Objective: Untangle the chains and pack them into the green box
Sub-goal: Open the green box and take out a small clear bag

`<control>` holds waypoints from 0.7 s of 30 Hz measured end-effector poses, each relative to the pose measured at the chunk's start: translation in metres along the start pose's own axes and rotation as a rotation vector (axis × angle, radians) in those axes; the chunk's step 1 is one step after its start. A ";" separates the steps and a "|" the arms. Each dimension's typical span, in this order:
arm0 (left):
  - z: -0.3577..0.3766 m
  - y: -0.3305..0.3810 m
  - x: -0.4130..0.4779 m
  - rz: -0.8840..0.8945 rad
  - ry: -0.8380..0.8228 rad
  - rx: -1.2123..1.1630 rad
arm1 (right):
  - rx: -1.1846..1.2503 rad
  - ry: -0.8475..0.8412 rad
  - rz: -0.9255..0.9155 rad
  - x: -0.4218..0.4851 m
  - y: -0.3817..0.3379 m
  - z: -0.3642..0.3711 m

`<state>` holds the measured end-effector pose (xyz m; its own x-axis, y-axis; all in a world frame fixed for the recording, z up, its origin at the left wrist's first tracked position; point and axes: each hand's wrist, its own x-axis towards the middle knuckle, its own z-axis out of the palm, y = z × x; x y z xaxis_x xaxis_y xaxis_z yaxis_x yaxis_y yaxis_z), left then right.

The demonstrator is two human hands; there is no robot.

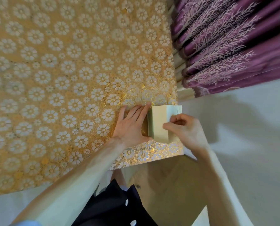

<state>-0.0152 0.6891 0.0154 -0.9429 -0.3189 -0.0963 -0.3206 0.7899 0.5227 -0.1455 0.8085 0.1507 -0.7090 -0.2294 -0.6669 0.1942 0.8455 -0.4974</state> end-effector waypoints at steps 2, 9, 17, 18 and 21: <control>-0.001 0.001 0.001 0.000 -0.003 0.009 | 0.210 -0.015 -0.020 -0.004 0.011 -0.025; -0.006 0.014 0.006 -0.078 -0.075 0.069 | 0.675 0.323 0.074 0.003 0.067 -0.071; -0.010 0.025 0.009 -0.134 -0.134 0.112 | 0.466 0.549 0.120 0.025 0.099 -0.044; -0.010 0.026 0.009 -0.135 -0.125 0.117 | 0.554 0.535 0.183 0.032 0.103 -0.042; -0.009 0.028 0.010 -0.143 -0.100 0.111 | 0.719 0.414 0.338 0.057 0.121 -0.034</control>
<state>-0.0327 0.7034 0.0368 -0.8896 -0.3824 -0.2496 -0.4545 0.7952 0.4014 -0.1856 0.9139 0.0714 -0.6974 0.2875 -0.6565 0.7166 0.2978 -0.6307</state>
